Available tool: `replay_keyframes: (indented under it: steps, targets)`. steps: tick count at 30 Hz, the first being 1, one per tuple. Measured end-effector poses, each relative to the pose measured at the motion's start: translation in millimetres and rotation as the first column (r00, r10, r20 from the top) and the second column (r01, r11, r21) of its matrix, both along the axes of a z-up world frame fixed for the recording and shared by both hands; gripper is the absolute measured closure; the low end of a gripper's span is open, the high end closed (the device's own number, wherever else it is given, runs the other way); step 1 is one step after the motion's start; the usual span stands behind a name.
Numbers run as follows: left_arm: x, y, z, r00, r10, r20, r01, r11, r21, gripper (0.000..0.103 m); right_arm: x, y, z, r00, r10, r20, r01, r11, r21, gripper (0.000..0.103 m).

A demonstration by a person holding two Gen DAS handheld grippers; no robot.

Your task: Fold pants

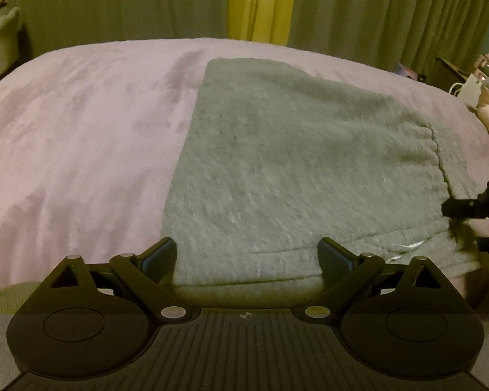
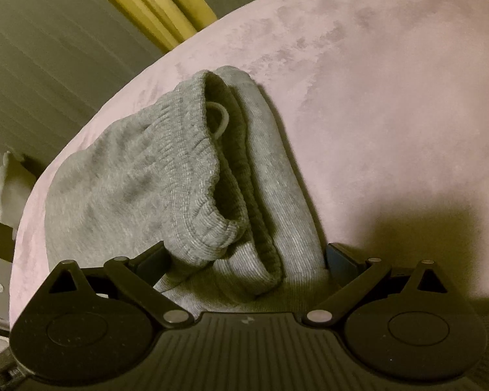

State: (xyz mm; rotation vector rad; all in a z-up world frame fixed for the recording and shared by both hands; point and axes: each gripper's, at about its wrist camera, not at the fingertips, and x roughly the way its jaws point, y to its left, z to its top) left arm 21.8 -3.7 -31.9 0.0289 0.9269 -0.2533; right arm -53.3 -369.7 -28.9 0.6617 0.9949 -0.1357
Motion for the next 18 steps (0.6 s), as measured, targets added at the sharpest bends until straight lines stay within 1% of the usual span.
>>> replay_keyframes:
  steps: [3, 4, 6, 7, 8, 10, 12, 13, 15, 16, 18]
  targets:
    - [8.4, 9.7, 0.3, 0.999, 0.04, -0.031, -0.041, 0.999, -0.031, 0.004, 3.1, 4.1, 0.3, 1.0, 0.017, -0.002, -0.017, 0.999, -0.028, 0.004]
    - [11.9, 15.6, 1.5, 0.997, 0.061, -0.054, -0.064, 0.996, -0.055, 0.004, 5.1, 5.9, 0.0, 1.0, 0.025, -0.004, -0.025, 0.999, -0.034, 0.004]
    - [17.9, 26.2, 6.7, 0.992, 0.097, -0.08, -0.104, 0.991, -0.08, 0.007, 9.8, 5.7, -2.6, 0.999, 0.048, -0.018, -0.048, 0.999, -0.021, 0.004]
    - [20.4, 32.3, 11.8, 0.991, 0.114, -0.073, -0.121, 0.989, -0.088, 0.008, 11.9, 4.1, -2.8, 0.998, 0.056, -0.022, -0.057, 0.998, -0.016, 0.004]
    - [23.4, 39.1, 18.2, 0.992, 0.115, -0.048, -0.12, 0.987, -0.109, 0.008, 14.9, 2.1, -2.3, 0.997, 0.068, -0.023, -0.068, 0.998, -0.01, 0.004]
    - [32.4, 47.9, 23.7, 0.996, 0.087, -0.022, -0.089, 0.985, -0.147, 0.008, 20.8, -3.5, -2.6, 0.996, 0.091, -0.019, -0.091, 0.996, 0.012, 0.004]
    - [47.7, 54.9, 20.3, 0.998, 0.021, -0.051, -0.031, 0.977, -0.21, 0.008, 28.9, -11.3, -3.9, 0.993, 0.116, -0.019, -0.115, 0.992, 0.043, 0.004]
    - [57.1, 57.2, 14.4, 0.997, -0.026, -0.077, 0.005, 0.966, -0.257, 0.008, 34.4, -16.1, -4.5, 0.991, 0.131, -0.021, -0.129, 0.99, 0.062, 0.004]
    - [71.2, 56.2, 2.6, 0.988, -0.098, -0.121, 0.054, 0.946, -0.32, 0.008, 42.2, -21.7, -5.2, 0.987, 0.161, -0.009, -0.16, 0.984, 0.072, 0.004]
    - [79.0, 53.2, -3.5, 0.984, -0.119, -0.134, 0.069, 0.941, -0.33, 0.008, 47.5, -23.5, -6.1, 0.981, 0.193, -0.004, -0.192, 0.979, 0.066, 0.004]
    - [93.9, 47.6, -12.4, 0.981, -0.133, -0.14, 0.084, 0.946, -0.313, 0.007, 54.1, -23.8, -8.3, 0.97, 0.242, -0.002, -0.241, 0.969, 0.058, 0.004]
